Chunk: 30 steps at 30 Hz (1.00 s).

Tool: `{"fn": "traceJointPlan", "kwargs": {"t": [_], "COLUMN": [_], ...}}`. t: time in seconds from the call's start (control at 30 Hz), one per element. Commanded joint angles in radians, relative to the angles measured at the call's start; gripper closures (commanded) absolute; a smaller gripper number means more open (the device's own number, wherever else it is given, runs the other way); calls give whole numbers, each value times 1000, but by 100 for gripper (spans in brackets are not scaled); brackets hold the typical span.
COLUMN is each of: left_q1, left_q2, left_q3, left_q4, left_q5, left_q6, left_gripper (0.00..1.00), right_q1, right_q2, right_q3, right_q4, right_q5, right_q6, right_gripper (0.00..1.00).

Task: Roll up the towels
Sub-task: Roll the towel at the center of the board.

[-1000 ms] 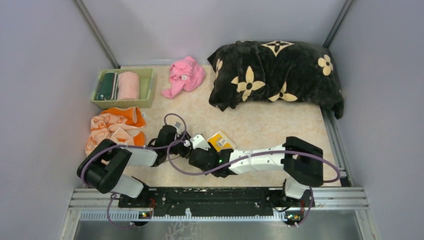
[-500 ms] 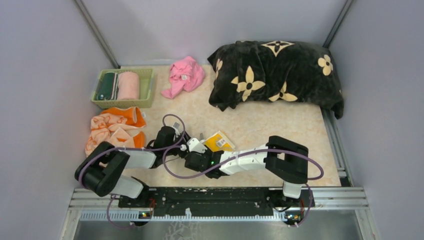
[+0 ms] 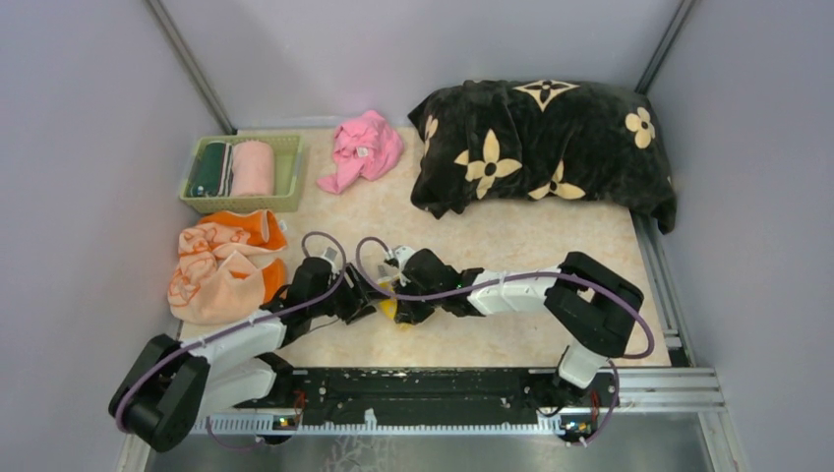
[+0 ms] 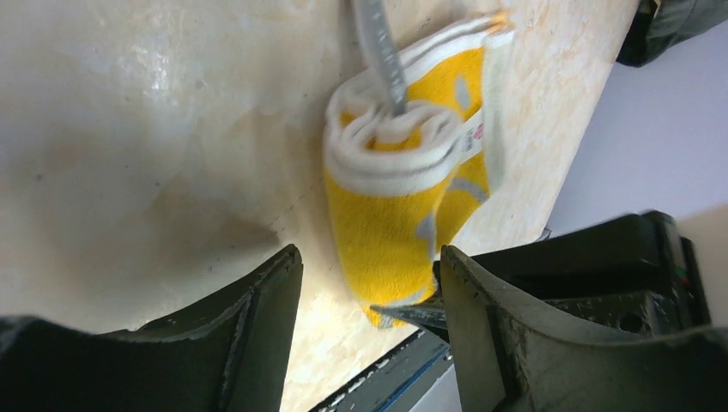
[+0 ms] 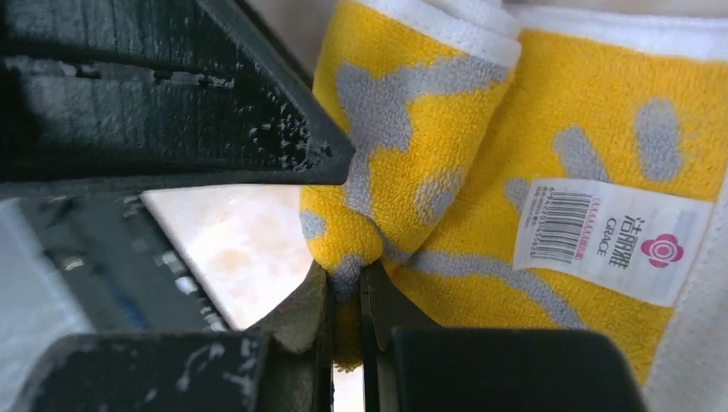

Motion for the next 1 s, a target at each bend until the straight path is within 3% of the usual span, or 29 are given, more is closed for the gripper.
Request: {"fn": "traceJointPlan", "kwargs": {"t": [0.0, 0.3, 0.6, 0.97], "left_q1": [0, 0, 0, -1], "left_q2": [-74, -69, 41, 269], "left_q3": [-14, -19, 26, 126], "left_q4": [-114, -104, -27, -2], "left_q5": [-24, -20, -7, -63], "left_q6": [13, -17, -13, 42], "left_gripper": [34, 34, 35, 41], "right_q1": [-77, -257, -310, -317], "right_q2": [13, 146, 264, 269], "right_q3": [-114, -256, -346, -337], "right_q4": [265, 713, 957, 840], "right_q5": [-465, -721, -738, -692], "right_q6": [154, 498, 696, 632], "right_gripper": [100, 100, 100, 98]}}
